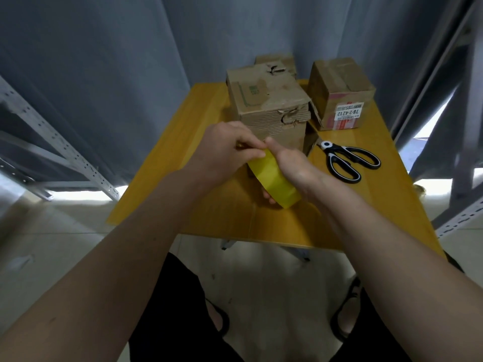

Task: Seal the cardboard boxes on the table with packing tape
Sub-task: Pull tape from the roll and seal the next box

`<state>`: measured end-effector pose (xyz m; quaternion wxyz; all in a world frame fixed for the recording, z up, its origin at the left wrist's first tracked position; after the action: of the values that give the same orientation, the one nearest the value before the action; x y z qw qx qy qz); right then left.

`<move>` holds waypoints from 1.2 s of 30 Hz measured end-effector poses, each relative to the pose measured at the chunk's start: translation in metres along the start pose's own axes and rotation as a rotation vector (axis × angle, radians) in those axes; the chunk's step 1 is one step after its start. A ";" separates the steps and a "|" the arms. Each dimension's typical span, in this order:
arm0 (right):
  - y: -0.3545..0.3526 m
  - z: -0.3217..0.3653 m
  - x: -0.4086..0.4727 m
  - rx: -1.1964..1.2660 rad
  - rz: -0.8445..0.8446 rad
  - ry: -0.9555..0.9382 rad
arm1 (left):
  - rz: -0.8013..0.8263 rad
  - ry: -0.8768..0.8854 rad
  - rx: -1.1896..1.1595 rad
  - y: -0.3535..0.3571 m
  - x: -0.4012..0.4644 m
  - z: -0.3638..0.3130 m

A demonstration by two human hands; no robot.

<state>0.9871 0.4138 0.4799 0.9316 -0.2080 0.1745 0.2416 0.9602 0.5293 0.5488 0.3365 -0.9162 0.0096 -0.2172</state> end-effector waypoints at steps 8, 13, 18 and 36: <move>-0.001 -0.002 0.005 0.012 -0.016 -0.007 | 0.030 0.078 0.234 0.014 -0.001 -0.002; -0.002 -0.005 0.008 0.018 -0.047 -0.017 | 0.051 0.221 0.466 0.032 -0.007 -0.023; -0.005 -0.005 0.009 0.008 -0.081 -0.012 | 0.045 -0.036 0.508 0.038 -0.008 -0.015; -0.012 -0.010 0.009 0.087 -0.029 0.054 | 0.148 -0.202 -0.110 0.014 0.004 -0.008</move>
<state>0.9982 0.4031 0.4718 0.9381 -0.1763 0.2068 0.2148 0.9624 0.5125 0.5471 0.3003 -0.9473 0.0549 -0.0976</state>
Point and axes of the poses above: each hand's wrist, its own x-axis towards the middle knuckle, its own y-axis out of the palm, z = x × y, the point moved 5 cm from there along x, towards the middle knuckle, and after that the axes turned 13 degrees about -x, right-handed, at the moved point
